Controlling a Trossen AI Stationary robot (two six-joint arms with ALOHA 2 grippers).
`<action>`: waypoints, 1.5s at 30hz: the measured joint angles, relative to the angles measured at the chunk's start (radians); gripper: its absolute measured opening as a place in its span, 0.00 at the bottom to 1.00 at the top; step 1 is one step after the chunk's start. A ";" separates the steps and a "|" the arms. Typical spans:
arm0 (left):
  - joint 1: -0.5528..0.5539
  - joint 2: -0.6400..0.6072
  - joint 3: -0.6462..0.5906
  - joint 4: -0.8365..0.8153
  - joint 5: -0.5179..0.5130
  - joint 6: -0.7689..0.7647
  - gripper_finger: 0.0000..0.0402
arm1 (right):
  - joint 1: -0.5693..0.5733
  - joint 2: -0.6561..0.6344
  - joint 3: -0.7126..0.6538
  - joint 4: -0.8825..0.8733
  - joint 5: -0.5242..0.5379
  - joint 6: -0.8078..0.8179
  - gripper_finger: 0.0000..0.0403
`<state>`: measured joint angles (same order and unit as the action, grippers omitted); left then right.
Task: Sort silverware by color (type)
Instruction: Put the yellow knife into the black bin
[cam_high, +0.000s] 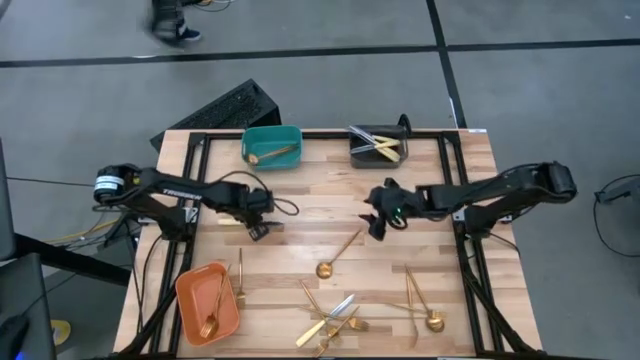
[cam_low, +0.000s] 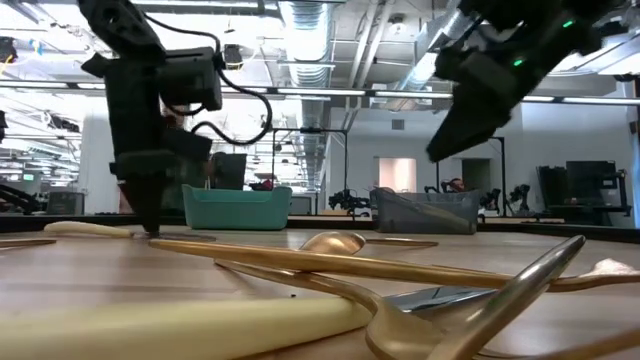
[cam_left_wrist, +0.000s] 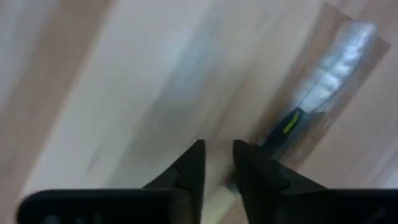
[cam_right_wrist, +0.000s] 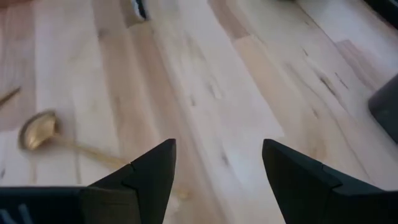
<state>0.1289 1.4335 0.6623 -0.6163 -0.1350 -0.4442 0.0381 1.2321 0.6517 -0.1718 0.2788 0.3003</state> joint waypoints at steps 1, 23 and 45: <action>-0.011 0.011 -0.006 0.017 -0.001 0.004 0.21 | 0.024 -0.016 0.000 -0.021 0.025 0.014 0.66; -0.034 0.110 0.089 0.267 -0.126 -0.013 0.12 | 0.223 -0.132 0.000 -0.062 0.221 0.182 0.66; -0.169 0.108 0.229 -0.241 -0.283 -0.416 0.33 | 0.263 -0.117 0.000 -0.075 0.247 0.205 0.66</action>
<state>-0.0397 1.5417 0.8914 -0.8571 -0.4176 -0.8600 0.3008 1.1155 0.6514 -0.2466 0.5262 0.5052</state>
